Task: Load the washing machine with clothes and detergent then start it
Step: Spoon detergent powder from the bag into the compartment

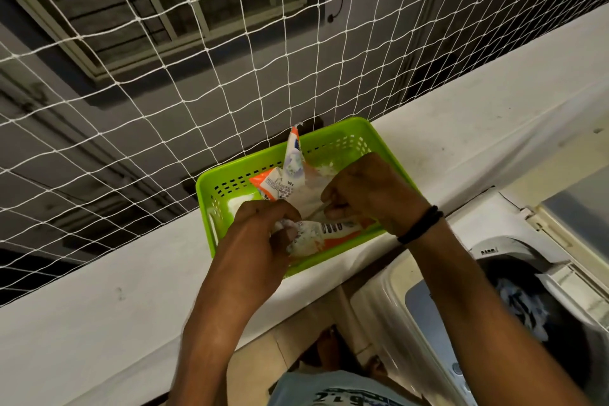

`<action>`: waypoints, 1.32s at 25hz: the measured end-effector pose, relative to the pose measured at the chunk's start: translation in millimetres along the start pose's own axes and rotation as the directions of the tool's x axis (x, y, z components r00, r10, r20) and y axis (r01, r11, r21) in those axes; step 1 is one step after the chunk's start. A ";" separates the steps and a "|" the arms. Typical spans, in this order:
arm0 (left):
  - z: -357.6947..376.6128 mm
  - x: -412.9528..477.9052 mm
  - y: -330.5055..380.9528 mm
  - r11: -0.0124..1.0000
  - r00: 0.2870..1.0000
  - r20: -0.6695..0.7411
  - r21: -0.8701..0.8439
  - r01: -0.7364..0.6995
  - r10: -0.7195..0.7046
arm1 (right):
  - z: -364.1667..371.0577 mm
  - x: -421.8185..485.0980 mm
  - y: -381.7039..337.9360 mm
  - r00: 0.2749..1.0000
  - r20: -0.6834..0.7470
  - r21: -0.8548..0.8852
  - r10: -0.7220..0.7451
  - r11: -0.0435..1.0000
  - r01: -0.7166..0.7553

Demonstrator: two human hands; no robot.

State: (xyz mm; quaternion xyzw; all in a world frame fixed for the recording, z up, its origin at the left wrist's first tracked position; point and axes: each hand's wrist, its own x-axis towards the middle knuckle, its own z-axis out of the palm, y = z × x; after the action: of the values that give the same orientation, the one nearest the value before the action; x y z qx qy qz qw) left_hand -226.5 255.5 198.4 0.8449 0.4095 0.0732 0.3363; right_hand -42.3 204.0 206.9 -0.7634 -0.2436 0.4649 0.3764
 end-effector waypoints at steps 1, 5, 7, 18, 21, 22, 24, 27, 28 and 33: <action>-0.9 -0.3 -1.0 1.000 1.000 -0.007 -0.013 0.007 -0.007 | -2.5 -1.7 0.3 1.000 -0.002 0.045 -0.001 0.999 0.001; -2.5 -2.5 0.1 0.997 0.997 -0.037 -0.029 0.069 -0.070 | -18.3 -7.4 0.9 0.987 -0.137 -0.011 -0.080 0.997 0.079; -1.8 -3.5 1.5 0.996 0.995 -0.050 -0.024 0.080 -0.081 | -27.1 -10.8 1.2 0.980 -0.181 0.000 -0.088 0.996 0.090; 7.8 -10.2 15.2 0.996 0.963 -0.263 -0.084 0.029 -0.050 | -61.3 -28.2 16.5 0.976 -0.181 0.441 -0.123 0.877 0.193; 12.6 -8.6 22.2 0.980 0.931 -0.352 -0.195 0.033 -0.101 | -66.0 -32.3 21.1 0.968 -0.183 0.461 -0.174 0.854 0.240; 14.2 -8.1 24.1 0.973 0.921 -0.372 -0.230 0.028 -0.115 | -67.7 -33.9 23.2 0.965 -0.185 0.467 -0.187 0.847 0.253; 16.5 -9.1 27.7 0.961 0.902 -0.412 -0.278 0.013 -0.131 | -72.5 -36.7 28.2 0.961 -0.191 0.467 -0.199 0.843 0.267; 21.8 -10.3 36.3 0.956 0.865 -0.490 -0.289 -0.048 -0.105 | -84.3 -43.7 37.2 0.958 -0.208 0.452 -0.200 0.848 0.275; 24.4 -10.5 41.9 0.950 0.856 -0.508 -0.304 -0.078 -0.092 | -89.1 -47.2 40.2 0.957 -0.217 0.457 -0.190 0.847 0.272; 53.0 -12.5 87.1 0.880 0.861 -0.509 -0.421 -0.222 -0.026 | -122.2 -69.5 67.2 0.948 -0.309 0.489 -0.079 0.841 0.230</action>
State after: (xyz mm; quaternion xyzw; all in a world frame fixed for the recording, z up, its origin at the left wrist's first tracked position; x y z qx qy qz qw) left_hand -157.5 181.0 214.6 0.7112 0.4078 0.4028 0.4070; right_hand 37.2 71.1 224.4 -0.6684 -0.1153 0.3697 0.6351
